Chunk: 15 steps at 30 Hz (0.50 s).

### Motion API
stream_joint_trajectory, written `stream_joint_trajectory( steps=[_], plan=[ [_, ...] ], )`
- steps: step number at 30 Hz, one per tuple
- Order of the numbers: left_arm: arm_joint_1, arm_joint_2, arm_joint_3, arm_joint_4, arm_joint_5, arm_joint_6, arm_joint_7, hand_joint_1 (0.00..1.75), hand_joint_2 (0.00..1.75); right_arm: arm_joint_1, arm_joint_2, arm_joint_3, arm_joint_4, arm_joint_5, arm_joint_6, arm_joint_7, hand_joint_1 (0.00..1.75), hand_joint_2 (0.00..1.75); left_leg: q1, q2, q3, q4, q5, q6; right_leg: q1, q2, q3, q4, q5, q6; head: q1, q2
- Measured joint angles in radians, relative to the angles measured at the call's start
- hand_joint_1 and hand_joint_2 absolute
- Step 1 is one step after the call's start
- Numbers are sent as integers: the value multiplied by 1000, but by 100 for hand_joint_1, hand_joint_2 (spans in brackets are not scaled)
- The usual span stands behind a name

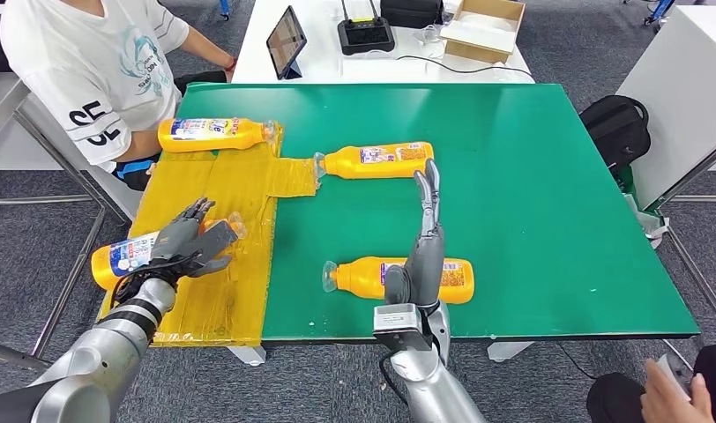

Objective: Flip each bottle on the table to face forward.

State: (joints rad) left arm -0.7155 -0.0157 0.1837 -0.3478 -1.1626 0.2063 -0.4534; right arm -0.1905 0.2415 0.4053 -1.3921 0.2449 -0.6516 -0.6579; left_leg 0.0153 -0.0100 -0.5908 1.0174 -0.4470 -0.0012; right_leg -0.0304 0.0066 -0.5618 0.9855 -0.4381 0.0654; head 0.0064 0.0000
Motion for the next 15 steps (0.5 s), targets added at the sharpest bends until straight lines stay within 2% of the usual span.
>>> stream_joint_trajectory(
  steps=[3,7,9,11,15],
  plan=[
    [0,-13,27,-6,93,-38,-37,0,0,-2,0,-2,9,-2,5,0,0,0,0,0,0,0,0,0,0,0,0,0,0,0,0,0],
    [0,-32,79,-29,274,-149,-105,0,0,-2,0,-7,21,0,9,0,0,0,0,0,1,0,0,0,0,0,0,0,0,0,0,0],
    [4,-43,103,-47,360,-192,-139,0,0,-2,0,-12,26,2,12,0,0,87,0,0,1,0,0,0,0,0,1,0,0,0,0,0],
    [13,-57,122,-73,449,-196,-174,0,0,-2,0,-15,31,12,17,4,0,175,0,0,1,0,0,0,0,0,0,0,0,0,0,0],
    [38,-90,138,-154,605,-105,-224,0,175,-2,-2,-17,45,60,39,40,0,175,0,0,0,0,0,0,0,0,0,0,0,0,0,0]
  ],
)
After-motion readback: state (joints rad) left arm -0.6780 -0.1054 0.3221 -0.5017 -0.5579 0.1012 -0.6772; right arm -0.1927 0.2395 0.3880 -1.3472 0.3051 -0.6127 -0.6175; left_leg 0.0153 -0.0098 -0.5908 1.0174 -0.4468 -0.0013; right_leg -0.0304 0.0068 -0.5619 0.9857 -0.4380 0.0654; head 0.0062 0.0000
